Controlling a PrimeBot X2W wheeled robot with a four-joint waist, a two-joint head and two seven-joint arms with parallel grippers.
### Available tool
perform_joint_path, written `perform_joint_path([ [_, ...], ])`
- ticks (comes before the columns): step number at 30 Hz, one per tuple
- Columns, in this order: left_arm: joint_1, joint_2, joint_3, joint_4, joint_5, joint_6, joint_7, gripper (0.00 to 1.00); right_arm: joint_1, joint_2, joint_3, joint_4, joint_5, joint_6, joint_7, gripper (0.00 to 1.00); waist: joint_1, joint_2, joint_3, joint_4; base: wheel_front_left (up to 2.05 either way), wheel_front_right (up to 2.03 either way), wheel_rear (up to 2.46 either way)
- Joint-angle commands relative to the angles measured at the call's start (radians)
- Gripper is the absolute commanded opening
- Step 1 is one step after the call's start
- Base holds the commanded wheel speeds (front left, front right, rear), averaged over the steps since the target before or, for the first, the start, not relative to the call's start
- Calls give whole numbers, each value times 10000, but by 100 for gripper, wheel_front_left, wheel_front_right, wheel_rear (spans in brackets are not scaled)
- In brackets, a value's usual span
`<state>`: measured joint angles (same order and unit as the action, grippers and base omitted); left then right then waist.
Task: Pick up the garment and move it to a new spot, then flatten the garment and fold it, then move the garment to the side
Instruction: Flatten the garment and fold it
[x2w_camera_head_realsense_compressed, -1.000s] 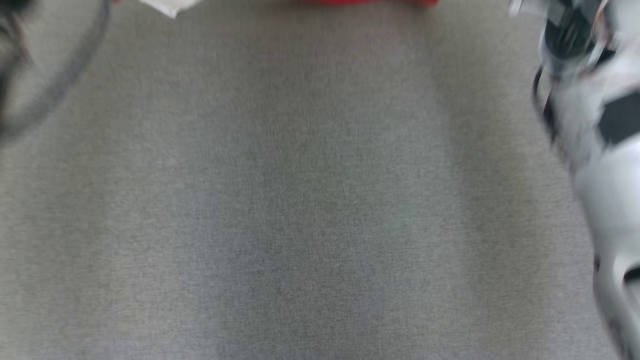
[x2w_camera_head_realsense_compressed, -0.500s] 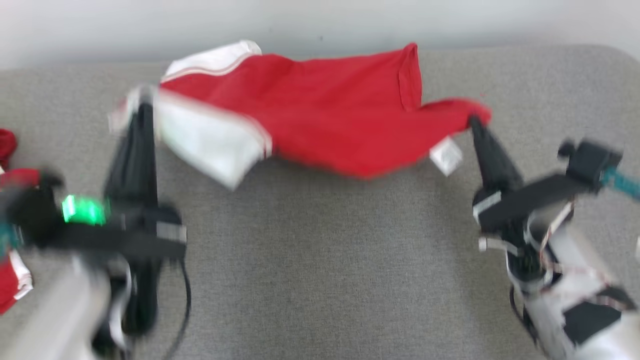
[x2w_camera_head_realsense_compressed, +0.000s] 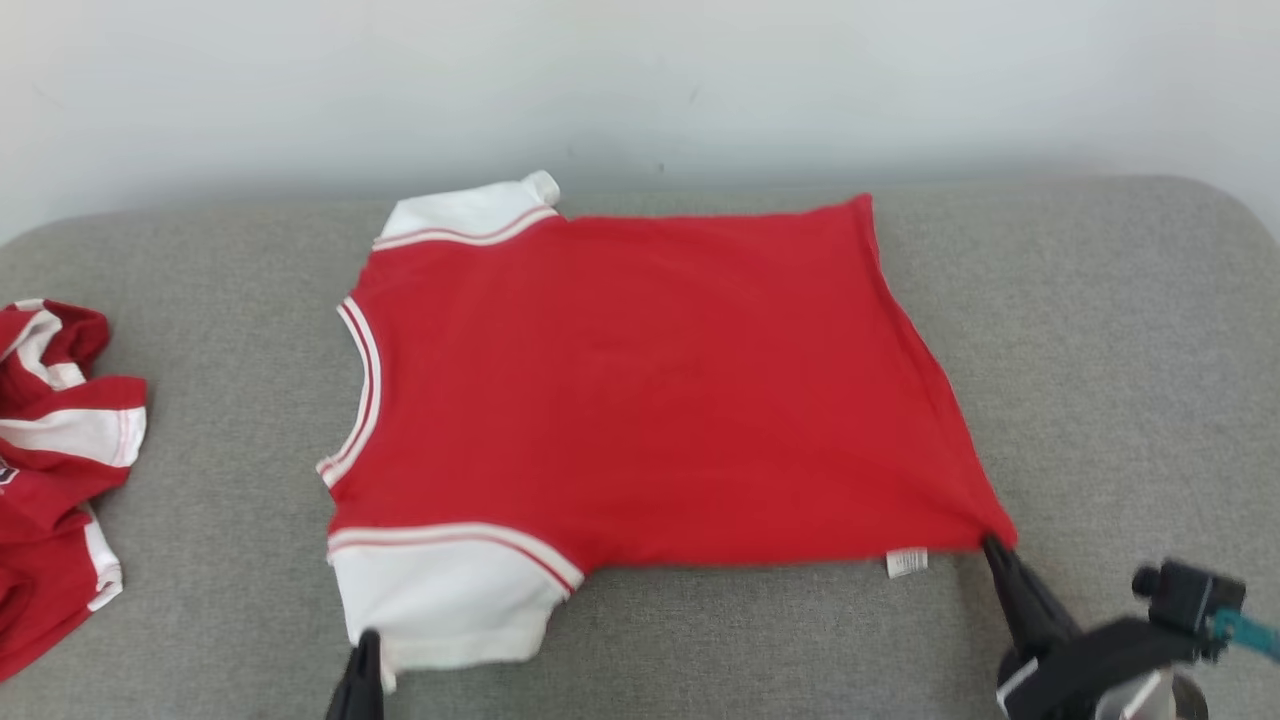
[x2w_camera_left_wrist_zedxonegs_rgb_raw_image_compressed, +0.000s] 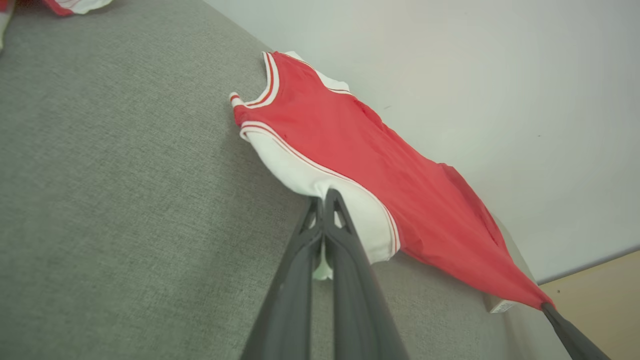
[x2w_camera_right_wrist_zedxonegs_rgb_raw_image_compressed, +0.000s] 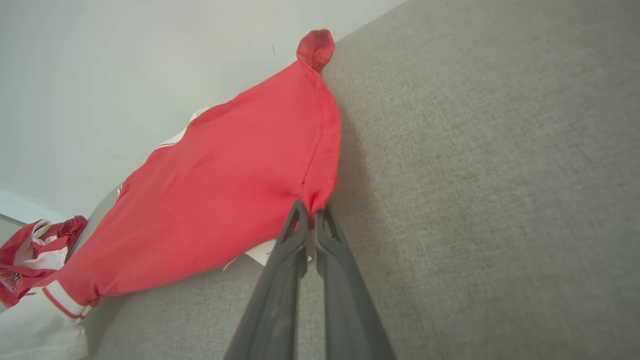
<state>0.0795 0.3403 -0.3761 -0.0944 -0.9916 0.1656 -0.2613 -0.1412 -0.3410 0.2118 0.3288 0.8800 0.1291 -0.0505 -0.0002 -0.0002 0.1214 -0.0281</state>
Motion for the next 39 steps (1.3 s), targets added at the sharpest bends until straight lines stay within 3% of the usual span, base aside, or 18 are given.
perform_joint_path([
  [1, 221, -124, 55, 125, 85, -94, -30, 0, 349, 70, -70, -2, -80, 33, 76, 0, 2, 2, -235, 158, 0, 0, 0],
  [7, 1222, -652, 197, 700, 365, -320, -30, 0, 1649, 234, -578, -189, -520, 33, 326, 0, 2, 2, -599, 278, 0, 0, 0],
  [20, 2547, -702, -351, 798, 155, -294, 276, 0, 3912, 772, -2335, -1535, -1068, 32, 1554, 0, 2, 2, -937, 519, 0, 0, 0],
  [30, 1331, -521, -316, 520, 550, -564, 281, 0, 3343, 1670, -2784, -2082, -784, 34, 2132, 0, 2, 2, -645, 306, 0, 0, 0],
  [39, -923, 322, -162, 743, 1217, -879, 956, 0, 1702, 1930, -2977, -1938, -725, 34, 3057, 0, 2, 2, -423, 1, 0, 0, 0],
])
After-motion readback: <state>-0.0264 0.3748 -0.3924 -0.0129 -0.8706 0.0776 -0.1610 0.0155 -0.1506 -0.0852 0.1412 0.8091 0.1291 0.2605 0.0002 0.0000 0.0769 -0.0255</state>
